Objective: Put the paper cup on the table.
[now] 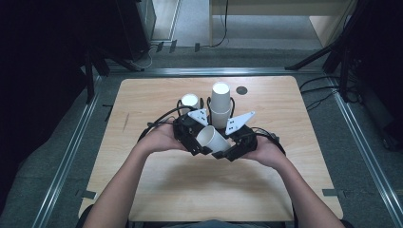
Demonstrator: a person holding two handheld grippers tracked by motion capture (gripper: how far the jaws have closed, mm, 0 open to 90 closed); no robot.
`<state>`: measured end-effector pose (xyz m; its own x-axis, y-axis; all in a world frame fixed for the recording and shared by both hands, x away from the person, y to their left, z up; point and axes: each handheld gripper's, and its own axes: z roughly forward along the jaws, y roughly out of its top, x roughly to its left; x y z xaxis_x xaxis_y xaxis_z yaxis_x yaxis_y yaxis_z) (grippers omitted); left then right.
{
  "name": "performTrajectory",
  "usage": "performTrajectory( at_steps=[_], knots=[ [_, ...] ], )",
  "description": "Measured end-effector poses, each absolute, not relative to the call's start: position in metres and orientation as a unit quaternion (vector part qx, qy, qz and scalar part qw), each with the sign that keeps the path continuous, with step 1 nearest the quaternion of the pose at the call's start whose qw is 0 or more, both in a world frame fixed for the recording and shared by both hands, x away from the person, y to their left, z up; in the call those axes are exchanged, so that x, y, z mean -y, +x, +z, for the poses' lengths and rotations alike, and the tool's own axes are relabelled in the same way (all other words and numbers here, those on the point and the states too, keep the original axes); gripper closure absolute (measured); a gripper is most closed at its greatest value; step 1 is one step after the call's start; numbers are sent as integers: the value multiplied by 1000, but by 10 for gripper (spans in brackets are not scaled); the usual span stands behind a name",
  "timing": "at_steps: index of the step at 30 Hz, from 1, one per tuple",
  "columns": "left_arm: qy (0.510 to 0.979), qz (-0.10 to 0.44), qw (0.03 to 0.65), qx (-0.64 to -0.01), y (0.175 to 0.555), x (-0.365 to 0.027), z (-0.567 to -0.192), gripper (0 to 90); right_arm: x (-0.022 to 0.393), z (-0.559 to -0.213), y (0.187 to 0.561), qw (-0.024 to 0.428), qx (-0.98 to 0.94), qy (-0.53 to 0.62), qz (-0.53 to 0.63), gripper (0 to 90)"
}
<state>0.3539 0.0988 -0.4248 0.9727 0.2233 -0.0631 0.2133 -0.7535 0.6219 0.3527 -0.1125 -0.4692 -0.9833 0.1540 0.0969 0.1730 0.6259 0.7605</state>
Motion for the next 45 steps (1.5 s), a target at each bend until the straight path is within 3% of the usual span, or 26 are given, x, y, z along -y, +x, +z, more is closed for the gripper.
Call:
performTrajectory(
  at_steps=[22, 33, 45],
  knots=[
    [886, -13, 429, -178, 353, -111, -438, 126, 121, -465, 356, 15, 884, -111, -454, 314],
    [871, -15, 450, -196, 354, -107, -442, 132, 119, -466, 357, 25, 875, -119, -468, 314],
    [861, -16, 468, -198, 351, -107, -443, 199, 113, -470, 356, 30, 879, -113, -463, 314]
  ],
)
